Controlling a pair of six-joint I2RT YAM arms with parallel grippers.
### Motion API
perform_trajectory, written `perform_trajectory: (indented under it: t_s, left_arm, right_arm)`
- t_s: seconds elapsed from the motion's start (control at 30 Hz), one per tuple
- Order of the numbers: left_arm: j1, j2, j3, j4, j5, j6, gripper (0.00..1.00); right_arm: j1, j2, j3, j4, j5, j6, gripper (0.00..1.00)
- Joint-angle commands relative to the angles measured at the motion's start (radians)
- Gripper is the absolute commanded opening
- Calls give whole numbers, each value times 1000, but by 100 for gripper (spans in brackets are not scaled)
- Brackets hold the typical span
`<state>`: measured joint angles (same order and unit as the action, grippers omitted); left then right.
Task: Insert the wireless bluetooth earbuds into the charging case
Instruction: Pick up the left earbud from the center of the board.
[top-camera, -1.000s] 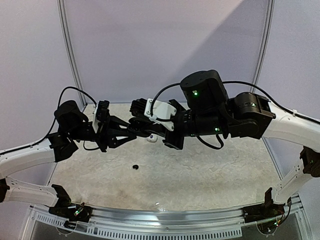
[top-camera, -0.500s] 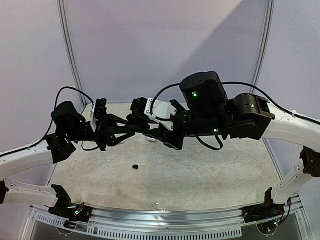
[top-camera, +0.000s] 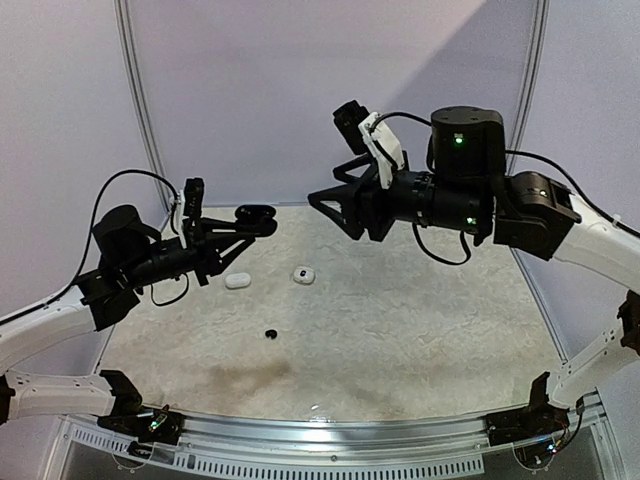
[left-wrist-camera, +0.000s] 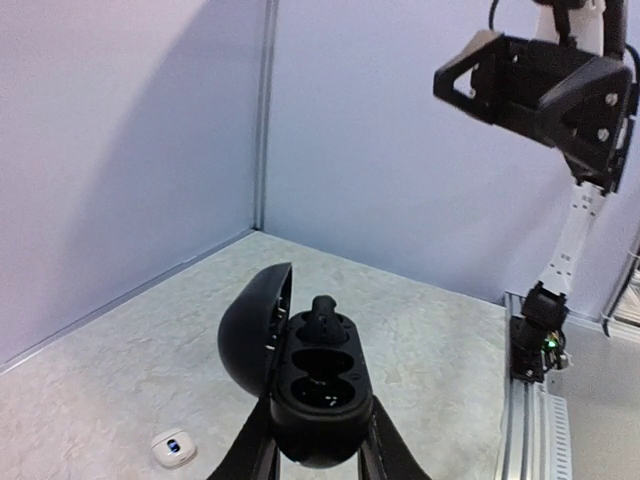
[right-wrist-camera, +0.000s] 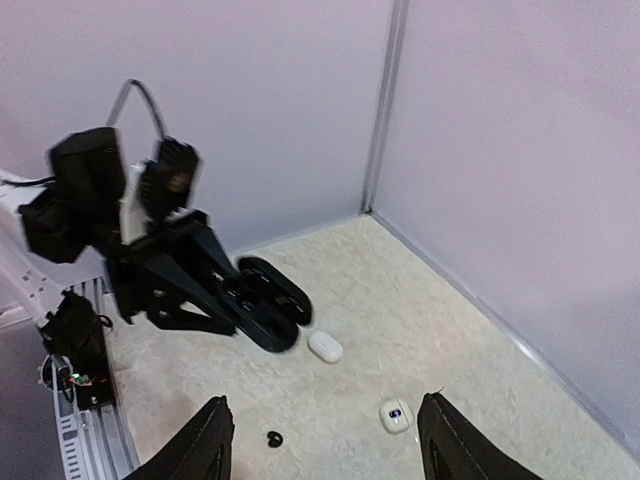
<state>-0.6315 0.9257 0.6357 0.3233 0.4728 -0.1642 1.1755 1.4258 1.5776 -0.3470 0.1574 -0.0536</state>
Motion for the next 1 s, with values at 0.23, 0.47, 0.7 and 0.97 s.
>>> perform_trajectory:
  t_s: [0.23,0.47,0.7,0.97]
  left_arm:
    - [82,-152,-31,-212,-362,-67,0]
    - [90,-201,-51,-220,-404,-31,0]
    - [89,-206,-62,-201,-373,-25,0]
    - [91,-193,-65,-187,-358,-28,0]
  right_arm:
    - [-78,511,206,-270,-126,346,55]
    - [-79,831,430,-348,-197,416,46]
    - [-78,1027,547,-367,-207,435,40]
    - [-78,1072,521,-343,-232,441,30]
